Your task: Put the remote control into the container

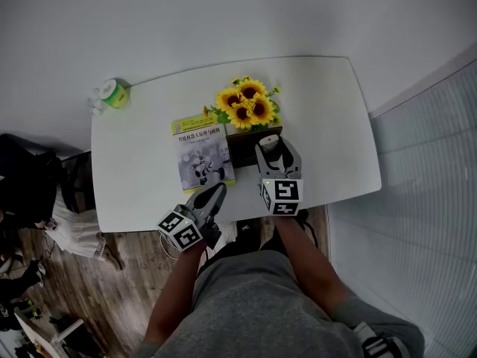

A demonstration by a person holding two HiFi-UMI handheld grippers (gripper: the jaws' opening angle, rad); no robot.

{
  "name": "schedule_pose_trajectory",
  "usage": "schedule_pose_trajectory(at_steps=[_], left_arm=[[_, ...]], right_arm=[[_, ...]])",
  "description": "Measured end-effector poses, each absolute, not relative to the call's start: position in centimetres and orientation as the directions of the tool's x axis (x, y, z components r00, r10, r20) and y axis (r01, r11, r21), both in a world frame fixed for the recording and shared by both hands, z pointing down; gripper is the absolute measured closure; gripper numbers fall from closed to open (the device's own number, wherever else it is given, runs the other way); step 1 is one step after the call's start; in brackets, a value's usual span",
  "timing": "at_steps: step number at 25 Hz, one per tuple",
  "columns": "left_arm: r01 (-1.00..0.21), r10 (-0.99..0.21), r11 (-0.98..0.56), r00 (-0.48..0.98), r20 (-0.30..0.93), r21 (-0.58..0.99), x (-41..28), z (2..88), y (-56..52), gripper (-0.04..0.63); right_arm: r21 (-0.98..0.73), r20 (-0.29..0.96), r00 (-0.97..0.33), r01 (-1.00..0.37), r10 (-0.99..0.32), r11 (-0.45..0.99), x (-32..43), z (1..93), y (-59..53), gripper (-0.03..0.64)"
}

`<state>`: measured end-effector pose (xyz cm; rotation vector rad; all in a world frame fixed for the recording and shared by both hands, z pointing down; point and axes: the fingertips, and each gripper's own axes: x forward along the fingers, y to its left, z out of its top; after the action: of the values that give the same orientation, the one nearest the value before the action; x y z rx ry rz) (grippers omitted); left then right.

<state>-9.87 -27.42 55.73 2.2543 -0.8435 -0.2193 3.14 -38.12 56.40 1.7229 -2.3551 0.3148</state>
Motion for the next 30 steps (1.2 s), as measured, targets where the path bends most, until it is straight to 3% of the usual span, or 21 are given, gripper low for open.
schedule_pose_trajectory(at_steps=[15,30], left_arm=[[-0.500,-0.622,-0.502,0.775,0.107,0.706,-9.0,57.5,-27.4,0.597],[-0.515,-0.624,-0.472,0.769,0.142,0.715,-8.9,58.4,-26.5,0.597]], right_arm=[[-0.038,0.429,-0.267,-0.960,-0.863,0.279,3.4,60.1,-38.1,0.359],[-0.028,0.488,-0.276,-0.953,-0.828,0.301,3.1,61.9,-37.8,0.359]])
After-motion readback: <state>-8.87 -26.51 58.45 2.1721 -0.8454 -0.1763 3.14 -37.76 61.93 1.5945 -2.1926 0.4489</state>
